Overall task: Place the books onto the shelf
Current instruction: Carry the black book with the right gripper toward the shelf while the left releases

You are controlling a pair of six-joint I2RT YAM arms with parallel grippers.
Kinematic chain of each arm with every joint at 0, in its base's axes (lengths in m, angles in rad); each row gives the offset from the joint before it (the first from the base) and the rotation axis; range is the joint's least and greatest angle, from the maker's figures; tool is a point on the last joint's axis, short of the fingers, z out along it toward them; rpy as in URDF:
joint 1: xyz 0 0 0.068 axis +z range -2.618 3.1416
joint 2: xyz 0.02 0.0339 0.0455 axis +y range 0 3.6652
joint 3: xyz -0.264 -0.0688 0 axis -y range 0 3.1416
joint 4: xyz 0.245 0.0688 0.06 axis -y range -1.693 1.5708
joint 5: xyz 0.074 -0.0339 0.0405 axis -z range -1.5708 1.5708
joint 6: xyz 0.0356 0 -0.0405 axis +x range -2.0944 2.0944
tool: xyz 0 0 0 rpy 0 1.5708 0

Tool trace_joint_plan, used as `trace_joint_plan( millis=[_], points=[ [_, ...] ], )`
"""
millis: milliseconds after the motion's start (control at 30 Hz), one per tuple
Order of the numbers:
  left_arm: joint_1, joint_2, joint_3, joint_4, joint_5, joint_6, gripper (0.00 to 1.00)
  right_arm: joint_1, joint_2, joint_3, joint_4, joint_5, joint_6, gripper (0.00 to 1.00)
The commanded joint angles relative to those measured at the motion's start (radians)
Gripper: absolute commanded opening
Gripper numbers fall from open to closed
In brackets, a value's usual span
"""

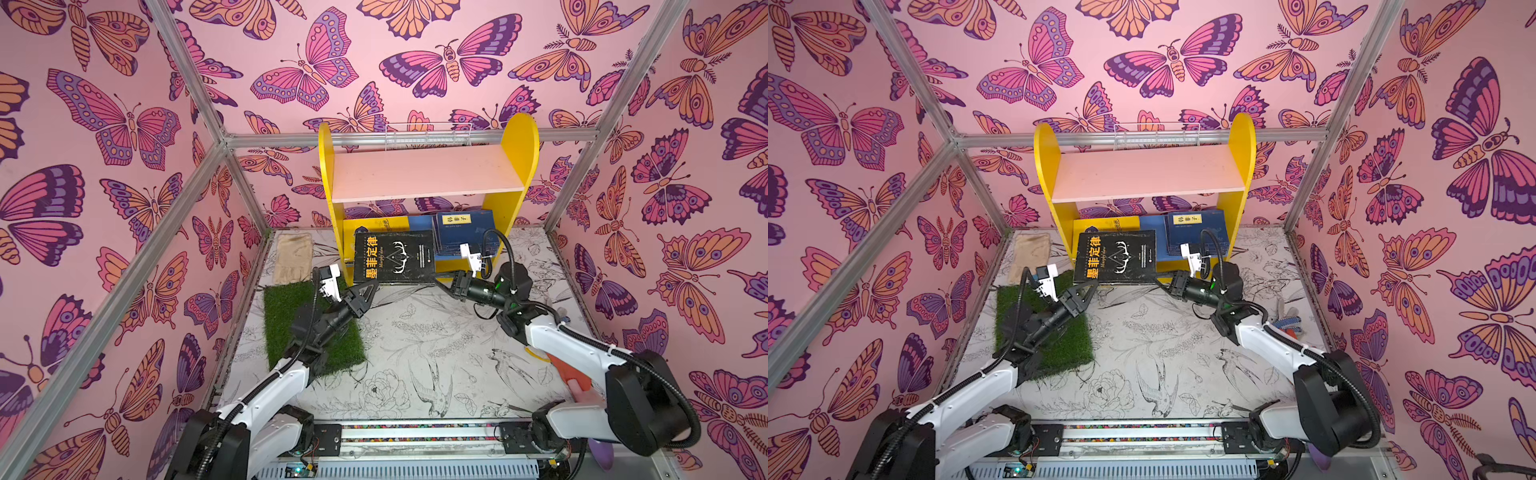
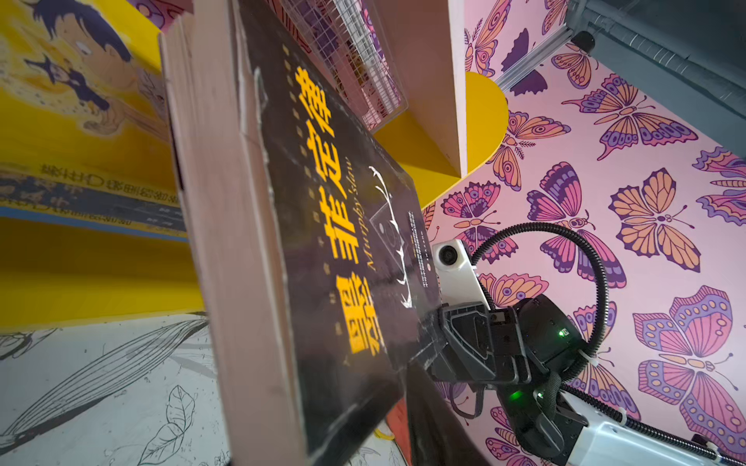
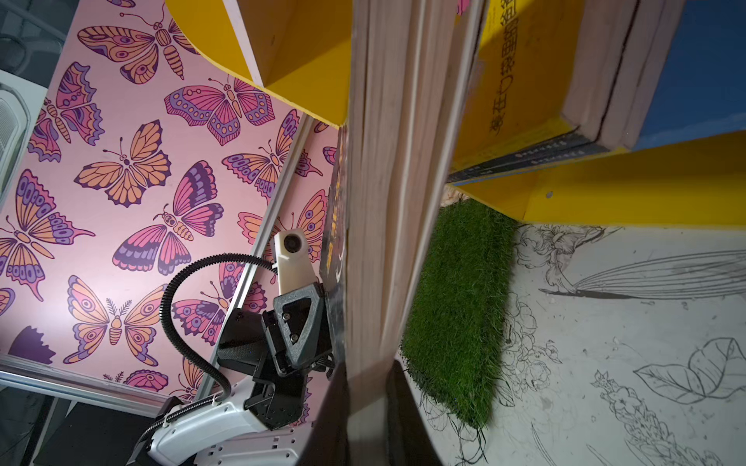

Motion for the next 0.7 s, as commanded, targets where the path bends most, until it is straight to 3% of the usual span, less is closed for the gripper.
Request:
trace_joint_plan(
  millis=[0,167,467,667],
  points=[
    [0.011,0.002,0.031,-0.025,-0.046,0.028,0.45,0.003,0.034,0.098,0.121,0.039,-0.051,0.0],
    [0.02,-0.063,0.014,-0.19,-0.184,0.037,0.56,-0.022,0.124,0.201,0.124,0.045,-0.069,0.0],
    [0.036,-0.279,-0.012,-0.691,-0.463,0.062,0.57,-0.057,0.328,0.384,0.16,-0.016,-0.041,0.0],
    [0.047,-0.321,-0.017,-0.881,-0.52,0.038,0.57,-0.056,0.42,0.495,0.057,-0.045,-0.079,0.0]
  ],
)
